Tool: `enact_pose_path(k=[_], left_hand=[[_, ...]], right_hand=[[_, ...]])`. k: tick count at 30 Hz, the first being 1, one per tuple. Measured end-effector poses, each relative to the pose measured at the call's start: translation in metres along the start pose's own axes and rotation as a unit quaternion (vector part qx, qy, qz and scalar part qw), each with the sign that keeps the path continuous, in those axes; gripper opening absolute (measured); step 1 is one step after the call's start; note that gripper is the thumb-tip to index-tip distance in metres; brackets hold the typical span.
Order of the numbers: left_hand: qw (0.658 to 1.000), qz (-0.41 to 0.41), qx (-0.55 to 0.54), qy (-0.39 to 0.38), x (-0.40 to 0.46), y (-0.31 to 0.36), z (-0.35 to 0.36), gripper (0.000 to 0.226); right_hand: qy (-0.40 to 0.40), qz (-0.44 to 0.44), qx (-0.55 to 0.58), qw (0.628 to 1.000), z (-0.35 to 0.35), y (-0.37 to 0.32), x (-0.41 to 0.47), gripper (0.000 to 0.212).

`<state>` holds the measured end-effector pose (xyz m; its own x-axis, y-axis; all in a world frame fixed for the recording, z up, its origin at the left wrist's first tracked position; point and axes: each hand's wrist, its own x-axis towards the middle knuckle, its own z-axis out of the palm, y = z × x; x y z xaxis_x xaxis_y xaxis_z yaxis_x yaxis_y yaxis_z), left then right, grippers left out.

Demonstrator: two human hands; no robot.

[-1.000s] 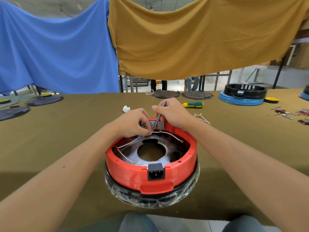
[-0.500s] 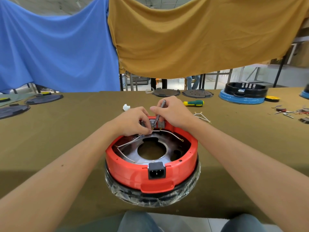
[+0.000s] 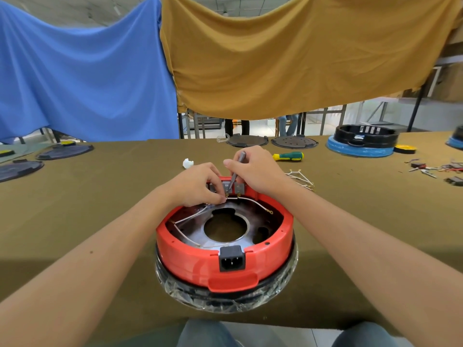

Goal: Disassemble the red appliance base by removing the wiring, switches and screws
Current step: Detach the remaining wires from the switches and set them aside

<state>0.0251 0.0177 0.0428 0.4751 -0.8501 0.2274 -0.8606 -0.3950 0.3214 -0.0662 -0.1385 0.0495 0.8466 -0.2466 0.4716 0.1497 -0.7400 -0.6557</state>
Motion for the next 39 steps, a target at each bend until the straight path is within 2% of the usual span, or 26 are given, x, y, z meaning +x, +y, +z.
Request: enact_pose_path(k=[8, 12, 18, 27, 32, 36, 39], left_hand=[[1.0, -0.003, 0.003, -0.005, 0.0, 0.0, 0.0, 0.013], [1.0, -0.003, -0.004, -0.008, 0.0, 0.001, -0.001, 0.015], [1.0, -0.007, 0.0, -0.012, 0.002, -0.002, 0.0, 0.004], [1.0, -0.009, 0.002, -0.003, 0.002, -0.002, 0.0, 0.007], [1.0, -0.008, 0.005, -0.001, 0.002, -0.002, 0.001, 0.005], [1.0, -0.007, 0.006, -0.002, 0.003, -0.004, 0.001, 0.002], [1.0, -0.007, 0.0, -0.005, 0.003, -0.003, 0.001, 0.007]], right_hand=[[-0.012, -0.017, -0.031, 0.999, -0.001, 0.002, -0.001, 0.031], [-0.025, 0.013, 0.011, 1.0, -0.003, 0.003, 0.002, 0.03], [-0.023, 0.068, 0.045, 0.996, -0.001, 0.009, 0.007, 0.032], [0.011, 0.0, -0.011, 1.0, -0.001, 0.003, -0.001, 0.031], [-0.004, -0.038, -0.066, 0.997, -0.002, -0.001, -0.003, 0.031], [-0.013, -0.029, -0.066, 0.997, 0.001, 0.001, 0.0, 0.033], [-0.024, 0.0, -0.025, 0.999, 0.0, 0.004, 0.004, 0.032]])
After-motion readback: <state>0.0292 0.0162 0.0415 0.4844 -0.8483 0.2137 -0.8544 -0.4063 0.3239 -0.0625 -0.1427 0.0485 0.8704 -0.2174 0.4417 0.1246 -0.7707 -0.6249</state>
